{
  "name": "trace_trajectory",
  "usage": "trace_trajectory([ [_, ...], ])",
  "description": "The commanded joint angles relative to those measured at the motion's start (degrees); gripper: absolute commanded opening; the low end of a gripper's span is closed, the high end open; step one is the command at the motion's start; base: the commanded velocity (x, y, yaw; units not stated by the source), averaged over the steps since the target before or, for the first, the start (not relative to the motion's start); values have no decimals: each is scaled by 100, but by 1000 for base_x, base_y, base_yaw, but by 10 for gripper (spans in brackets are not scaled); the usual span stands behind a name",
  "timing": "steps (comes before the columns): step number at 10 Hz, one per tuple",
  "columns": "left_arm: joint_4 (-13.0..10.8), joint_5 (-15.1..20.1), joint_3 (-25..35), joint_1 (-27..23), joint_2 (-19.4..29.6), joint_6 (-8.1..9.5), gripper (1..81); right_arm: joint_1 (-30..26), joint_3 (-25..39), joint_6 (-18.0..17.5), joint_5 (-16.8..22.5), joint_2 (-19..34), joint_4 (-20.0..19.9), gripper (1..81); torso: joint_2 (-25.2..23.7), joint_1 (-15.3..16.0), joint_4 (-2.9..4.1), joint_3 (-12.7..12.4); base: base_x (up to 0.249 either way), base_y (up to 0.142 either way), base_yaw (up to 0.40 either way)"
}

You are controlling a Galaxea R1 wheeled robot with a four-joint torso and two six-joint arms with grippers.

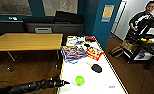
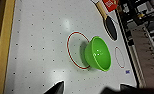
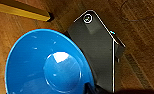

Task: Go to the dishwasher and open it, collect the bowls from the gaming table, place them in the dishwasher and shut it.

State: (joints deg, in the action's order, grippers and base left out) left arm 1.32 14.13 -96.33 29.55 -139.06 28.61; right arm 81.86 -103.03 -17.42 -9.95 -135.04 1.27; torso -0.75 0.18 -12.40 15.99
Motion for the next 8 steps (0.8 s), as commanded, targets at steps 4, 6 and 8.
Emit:
trace_trajectory([
  [4,44,90,-474,-762,-430,838,811,-235,39,-16,388,238,102,10,0,0,0,2,0,0,0],
  [6,35,99,-763,-779,-579,1015,811,-253,4,-33,414,202,102,10,0,2,0,2,0,0,0],
  [8,44,125,-1072,-779,-817,1024,811,-262,-23,-33,432,185,102,10,0,2,0,2,0,0,0],
])
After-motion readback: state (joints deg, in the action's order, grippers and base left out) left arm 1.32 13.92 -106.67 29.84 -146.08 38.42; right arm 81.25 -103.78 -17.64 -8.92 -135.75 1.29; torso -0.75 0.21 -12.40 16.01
